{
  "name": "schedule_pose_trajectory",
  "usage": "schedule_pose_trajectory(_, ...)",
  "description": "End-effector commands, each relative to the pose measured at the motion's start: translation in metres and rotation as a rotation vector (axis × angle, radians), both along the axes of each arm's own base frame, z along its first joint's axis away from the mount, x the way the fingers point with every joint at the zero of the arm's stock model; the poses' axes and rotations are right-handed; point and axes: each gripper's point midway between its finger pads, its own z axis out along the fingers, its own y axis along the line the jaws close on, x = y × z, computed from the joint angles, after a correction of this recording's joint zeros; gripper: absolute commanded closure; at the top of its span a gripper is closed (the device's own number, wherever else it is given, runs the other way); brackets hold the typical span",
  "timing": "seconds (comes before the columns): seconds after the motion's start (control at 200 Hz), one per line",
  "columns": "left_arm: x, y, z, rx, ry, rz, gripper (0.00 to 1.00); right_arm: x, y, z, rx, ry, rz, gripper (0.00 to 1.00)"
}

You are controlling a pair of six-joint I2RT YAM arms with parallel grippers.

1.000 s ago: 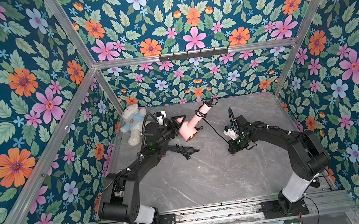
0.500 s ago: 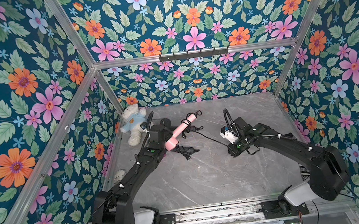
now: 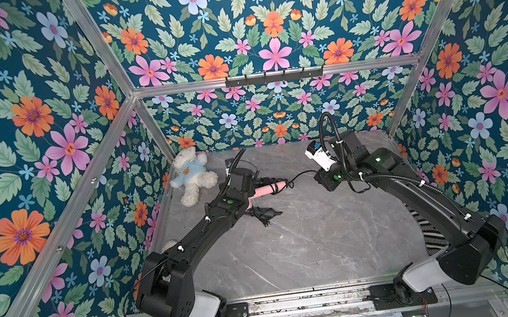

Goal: Wrap the cord around the hair dryer
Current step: Wrap the power cord around the hair dryer.

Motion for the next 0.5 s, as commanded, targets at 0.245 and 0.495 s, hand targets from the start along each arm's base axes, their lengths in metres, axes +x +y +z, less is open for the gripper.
schedule_pose_trajectory(0.245, -0.053, -0.079, -0.036, 0.016, 0.262, -0.622, 1.0, 0.083, -0.017, -0.035, 0.119, 0.096, -0.061, 1.0)
schedule_pose_trajectory(0.495, -0.101, -0.138, -0.002, -0.29, 0.204, -0.991, 1.0, 0.099, -0.02, -0.058, 0.189, 0.16, -0.077, 1.0)
